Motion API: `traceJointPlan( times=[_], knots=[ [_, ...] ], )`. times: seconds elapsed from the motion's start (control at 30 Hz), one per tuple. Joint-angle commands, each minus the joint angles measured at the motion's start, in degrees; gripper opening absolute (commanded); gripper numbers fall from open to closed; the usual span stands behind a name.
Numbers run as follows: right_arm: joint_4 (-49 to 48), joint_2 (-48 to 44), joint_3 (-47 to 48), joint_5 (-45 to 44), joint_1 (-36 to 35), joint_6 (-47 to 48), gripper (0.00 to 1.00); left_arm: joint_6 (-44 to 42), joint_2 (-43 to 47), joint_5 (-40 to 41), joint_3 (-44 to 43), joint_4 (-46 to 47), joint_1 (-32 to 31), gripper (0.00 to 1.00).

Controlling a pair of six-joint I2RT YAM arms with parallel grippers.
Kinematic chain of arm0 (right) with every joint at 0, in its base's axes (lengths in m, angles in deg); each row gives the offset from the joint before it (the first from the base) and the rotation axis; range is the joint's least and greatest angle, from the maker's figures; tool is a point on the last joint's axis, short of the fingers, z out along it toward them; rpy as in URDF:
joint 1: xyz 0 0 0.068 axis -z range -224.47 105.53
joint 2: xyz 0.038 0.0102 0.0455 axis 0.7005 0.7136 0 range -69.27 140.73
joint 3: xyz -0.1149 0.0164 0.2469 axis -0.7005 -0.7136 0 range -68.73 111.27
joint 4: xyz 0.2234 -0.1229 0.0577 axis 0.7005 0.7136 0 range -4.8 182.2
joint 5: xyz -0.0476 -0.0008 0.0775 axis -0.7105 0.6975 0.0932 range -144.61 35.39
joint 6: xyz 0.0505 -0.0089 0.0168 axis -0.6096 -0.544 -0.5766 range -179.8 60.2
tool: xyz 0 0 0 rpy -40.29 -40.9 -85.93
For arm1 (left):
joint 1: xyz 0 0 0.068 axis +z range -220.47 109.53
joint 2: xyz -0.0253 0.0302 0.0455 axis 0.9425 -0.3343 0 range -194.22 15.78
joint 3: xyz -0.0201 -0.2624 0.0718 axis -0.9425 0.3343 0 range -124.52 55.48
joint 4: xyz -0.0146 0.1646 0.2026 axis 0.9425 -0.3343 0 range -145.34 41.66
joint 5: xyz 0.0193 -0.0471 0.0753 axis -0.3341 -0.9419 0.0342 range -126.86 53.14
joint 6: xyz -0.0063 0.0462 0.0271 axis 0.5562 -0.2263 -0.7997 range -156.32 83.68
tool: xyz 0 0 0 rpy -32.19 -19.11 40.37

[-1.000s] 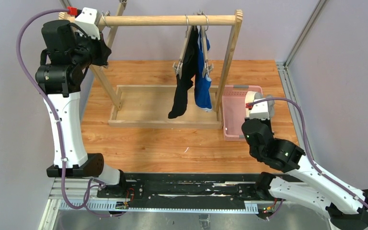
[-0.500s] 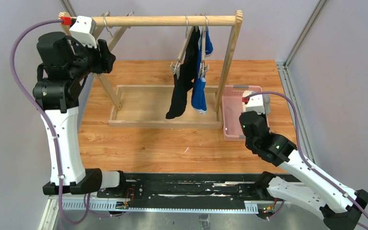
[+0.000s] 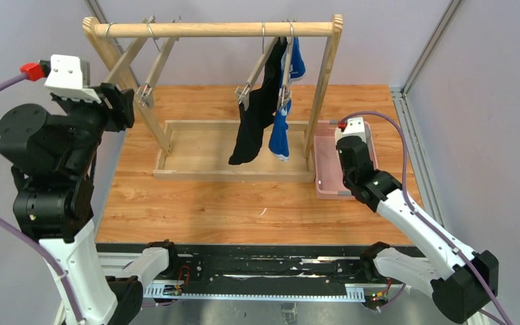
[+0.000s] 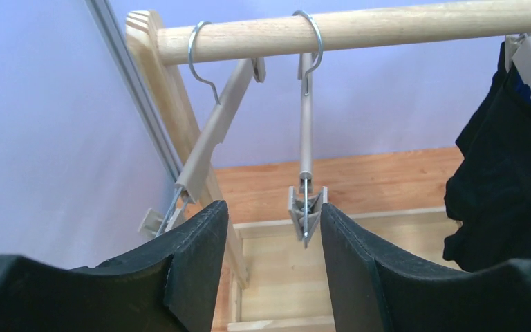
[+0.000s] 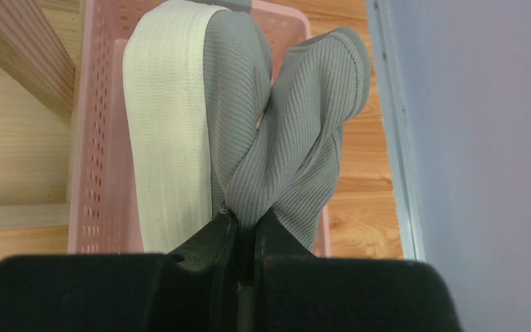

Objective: Remove the underwear clipped to the hanger

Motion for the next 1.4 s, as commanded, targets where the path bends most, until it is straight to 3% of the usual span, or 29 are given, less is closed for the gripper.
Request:
traceJointPlan(
  times=[0.0, 0.1, 0.13, 0.23, 0.4, 0.47, 0.6, 0.93, 1.37],
  knots=[
    [-4.3, 4.0, 1.9, 7.3, 3.4, 0.5, 0.06, 0.2, 1.4, 1.0, 1.0, 1.6, 0.5, 0.61],
    [-3.5, 6.4, 3.2, 7.7, 3.8, 0.1, 0.46, 1.3, 1.7, -2.8, 0.9, 1.8, 0.6, 0.62],
    [-3.4, 6.8, 3.3, 7.7, 3.8, -0.2, 0.54, 2.0, 1.6, -4.6, 0.8, 2.1, 0.5, 0.62],
    [-3.4, 6.4, 3.0, 7.9, 3.8, -0.9, 0.65, 4.0, 0.6, -10.4, 0.8, 4.1, 0.5, 0.62],
    [-2.9, 3.6, 1.9, 9.1, 3.8, -1.3, 0.66, 10.3, -4.2, -22.7, -0.5, 9.9, 0.5, 0.59],
    [-2.7, 2.1, 1.4, 9.9, 3.8, -1.3, 0.66, 11.4, -7.1, -24.0, -2.9, 10.1, -0.7, 0.57],
    [-2.3, -0.9, 0.5, 11.9, 3.8, -1.9, 0.66, 9.0, -12.2, -15.2, -8.4, 10.0, -10.4, 0.57],
    [-1.0, -6.1, -0.3, 17.0, 3.7, -2.7, 0.65, 5.3, -27.5, -9.4, -20.1, 8.7, -25.9, 0.57],
    [-1.5, -8.2, -2.5, 19.8, 3.5, -3.2, 0.65, 2.4, -31.6, -7.6, -19.6, 8.7, -32.1, 0.54]
  ],
)
